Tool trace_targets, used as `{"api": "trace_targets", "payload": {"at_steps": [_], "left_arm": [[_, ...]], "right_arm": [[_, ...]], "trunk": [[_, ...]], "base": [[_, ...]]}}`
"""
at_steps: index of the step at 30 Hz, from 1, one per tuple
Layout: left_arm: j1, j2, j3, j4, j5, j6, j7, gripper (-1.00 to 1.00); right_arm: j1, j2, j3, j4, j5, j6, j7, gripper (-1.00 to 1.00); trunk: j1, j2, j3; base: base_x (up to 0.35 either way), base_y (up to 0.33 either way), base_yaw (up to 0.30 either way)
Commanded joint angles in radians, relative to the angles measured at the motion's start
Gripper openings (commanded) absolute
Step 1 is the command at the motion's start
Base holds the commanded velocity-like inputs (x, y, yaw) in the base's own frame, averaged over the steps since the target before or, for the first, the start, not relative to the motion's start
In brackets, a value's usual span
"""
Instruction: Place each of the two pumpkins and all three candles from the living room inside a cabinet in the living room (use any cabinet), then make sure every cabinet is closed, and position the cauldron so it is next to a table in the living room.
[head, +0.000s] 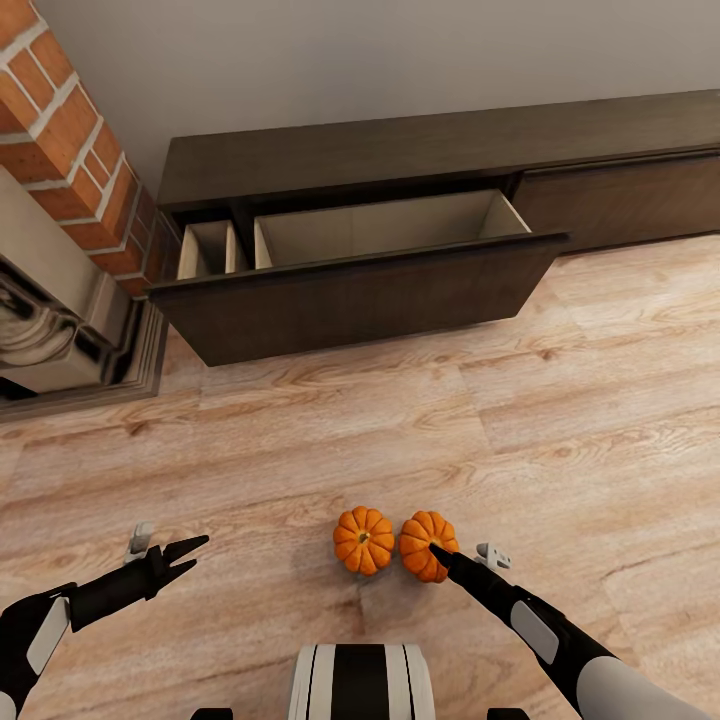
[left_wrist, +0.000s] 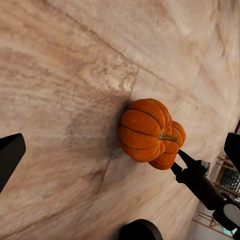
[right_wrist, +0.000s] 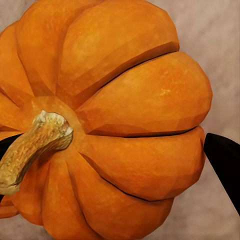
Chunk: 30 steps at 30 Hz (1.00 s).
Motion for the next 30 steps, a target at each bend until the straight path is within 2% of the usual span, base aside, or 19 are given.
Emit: {"api": "trace_targets", "payload": {"at_steps": [1, 18, 20, 24, 30], "left_arm": [[0.0, 0.0, 0.001, 0.0, 0.003, 0.007, -0.001, 1.0], [0.0, -0.001, 0.001, 0.0, 0.001, 0.007, 0.002, 1.0], [0.0, -0.001, 0.001, 0.0, 0.001, 0.007, 0.002, 1.0], [0.0, 0.0, 0.001, 0.0, 0.0, 0.007, 0.002, 1.0], [0.0, 0.001, 0.001, 0.0, 0.0, 0.007, 0.002, 1.0]], "right_arm": [[0.0, -0.001, 0.005, 0.0, -0.01, 0.004, 0.002, -1.0], [0.0, -0.004, 0.002, -0.015, -0.019, 0.004, 0.002, -1.0], [0.0, -0.008, -0.017, -0.029, -0.036, 0.004, 0.006, -1.0], [0.001, -0.021, -0.094, -0.136, -0.054, 0.018, 0.023, -1.0], [0.001, -0.048, -0.114, -0.167, -0.061, 0.03, 0.025, -1.0]], "trunk": [[0.0, 0.0, -0.001], [-0.007, 0.004, 0.061], [-0.008, 0.004, 0.069], [-0.01, 0.005, 0.085], [-0.013, 0.006, 0.108]], "base": [[0.0, 0.0, 0.0], [0.0, 0.0, 0.0], [0.0, 0.0, 0.0], [0.0, 0.0, 0.0], [0.0, 0.0, 0.0]]}}
